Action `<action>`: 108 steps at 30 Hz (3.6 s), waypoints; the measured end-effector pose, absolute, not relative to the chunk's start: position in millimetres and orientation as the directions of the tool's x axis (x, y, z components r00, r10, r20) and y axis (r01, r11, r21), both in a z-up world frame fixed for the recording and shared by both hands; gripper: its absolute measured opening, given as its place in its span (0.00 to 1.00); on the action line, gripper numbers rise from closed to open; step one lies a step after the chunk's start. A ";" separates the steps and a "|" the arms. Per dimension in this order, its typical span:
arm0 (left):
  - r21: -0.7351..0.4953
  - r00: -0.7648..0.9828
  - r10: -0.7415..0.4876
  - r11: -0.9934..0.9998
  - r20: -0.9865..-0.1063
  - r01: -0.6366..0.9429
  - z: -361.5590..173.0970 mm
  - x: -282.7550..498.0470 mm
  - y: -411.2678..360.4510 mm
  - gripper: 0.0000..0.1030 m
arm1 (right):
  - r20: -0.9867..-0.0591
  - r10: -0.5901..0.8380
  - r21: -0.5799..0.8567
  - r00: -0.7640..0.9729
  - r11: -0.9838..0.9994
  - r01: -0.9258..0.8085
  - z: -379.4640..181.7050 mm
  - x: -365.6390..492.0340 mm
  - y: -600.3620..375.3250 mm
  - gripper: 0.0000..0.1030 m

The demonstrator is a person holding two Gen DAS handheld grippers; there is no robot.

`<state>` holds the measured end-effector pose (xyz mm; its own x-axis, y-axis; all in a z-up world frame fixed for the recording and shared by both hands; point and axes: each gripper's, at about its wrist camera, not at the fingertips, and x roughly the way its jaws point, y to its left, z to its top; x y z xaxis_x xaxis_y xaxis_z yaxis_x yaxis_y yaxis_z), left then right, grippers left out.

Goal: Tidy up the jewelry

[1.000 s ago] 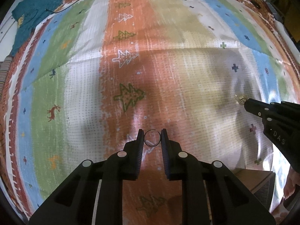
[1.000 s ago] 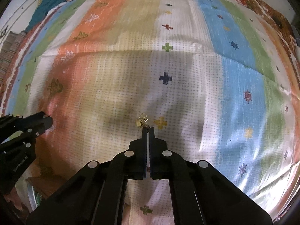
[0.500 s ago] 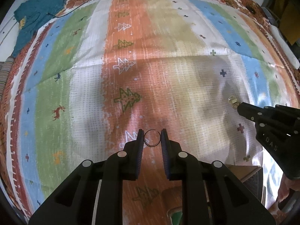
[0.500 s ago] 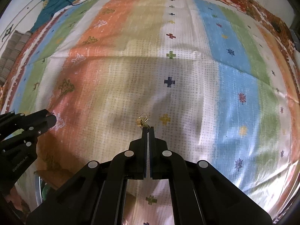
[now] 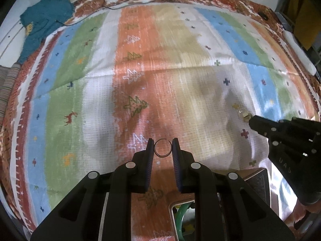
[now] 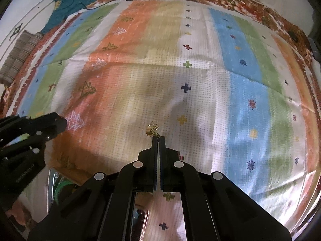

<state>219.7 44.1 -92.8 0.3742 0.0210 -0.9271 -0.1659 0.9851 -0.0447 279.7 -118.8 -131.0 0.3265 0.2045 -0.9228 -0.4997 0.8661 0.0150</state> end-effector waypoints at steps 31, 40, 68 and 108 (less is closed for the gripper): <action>-0.108 0.491 -0.037 0.987 -0.870 -0.118 -44.7 156.8 15.4 0.17 | -0.874 0.298 0.051 0.383 0.841 -0.538 -92.8 218.3 -134.5 0.03; -0.116 0.503 -0.050 0.988 -0.863 -0.101 -41.8 139.3 5.0 0.17 | -0.866 0.319 0.060 0.385 0.830 -0.555 -87.9 195.4 -139.5 0.03; -0.159 0.523 -0.063 0.977 -0.850 -0.141 -34.4 100.6 6.9 0.26 | -0.878 0.316 0.070 0.360 0.828 -0.557 -89.5 158.6 -152.8 0.03; -0.142 0.596 -0.058 0.985 -0.801 -0.095 -14.4 34.9 1.5 0.69 | -0.795 0.385 0.077 0.469 0.831 -0.551 -57.4 101.3 -200.5 0.77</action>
